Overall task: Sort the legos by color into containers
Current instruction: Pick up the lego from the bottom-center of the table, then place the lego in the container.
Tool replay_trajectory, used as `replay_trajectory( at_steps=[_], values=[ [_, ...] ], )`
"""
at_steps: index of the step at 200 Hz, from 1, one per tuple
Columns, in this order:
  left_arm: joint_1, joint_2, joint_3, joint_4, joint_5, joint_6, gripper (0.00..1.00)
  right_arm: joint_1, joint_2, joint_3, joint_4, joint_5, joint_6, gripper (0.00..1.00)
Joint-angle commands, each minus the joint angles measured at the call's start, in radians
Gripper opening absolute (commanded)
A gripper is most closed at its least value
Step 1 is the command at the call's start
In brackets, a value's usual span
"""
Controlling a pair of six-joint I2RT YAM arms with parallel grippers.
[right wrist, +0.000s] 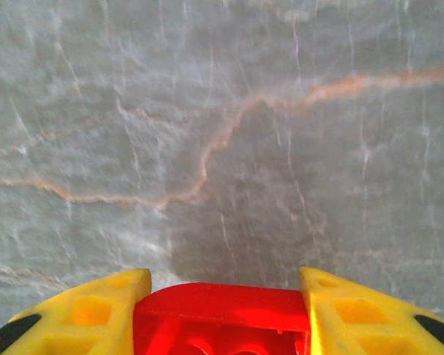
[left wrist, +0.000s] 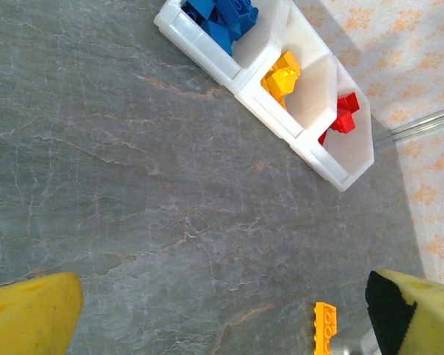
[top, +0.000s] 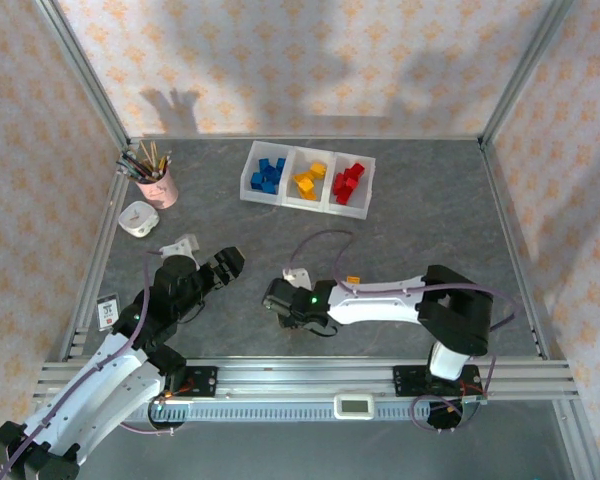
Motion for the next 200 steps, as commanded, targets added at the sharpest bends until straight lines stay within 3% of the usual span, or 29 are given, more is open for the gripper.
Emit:
replay_trajectory(
  at_steps=[1, 64, 127, 161, 183, 200],
  values=[
    [0.008, 0.014, 0.037, 0.008, -0.016, 0.011, 0.99, -0.066, -0.041, 0.040, -0.027, 0.062, -0.064, 0.33],
    [0.010, 0.138, 0.108, 0.117, 0.007, 0.051, 0.99, -0.377, 0.000, 0.210, 0.016, 0.156, -0.301, 0.33],
    [0.009, 0.309, 0.180, 0.228, 0.044, 0.084, 0.99, -0.671, 0.259, 0.540, 0.052, 0.229, -0.441, 0.33],
    [0.010, 0.383, 0.210, 0.273, 0.063, 0.096, 0.99, -0.739, 0.412, 0.713, 0.044, 0.214, -0.465, 0.34],
    [0.010, 0.417, 0.229, 0.279, 0.067, 0.104, 0.99, -0.750, 0.490, 0.817, 0.012, 0.232, -0.478, 0.41],
    [0.010, 0.432, 0.238, 0.289, 0.078, 0.106, 0.99, -0.753, 0.505, 0.864, -0.013, 0.230, -0.479, 0.54]
  ],
)
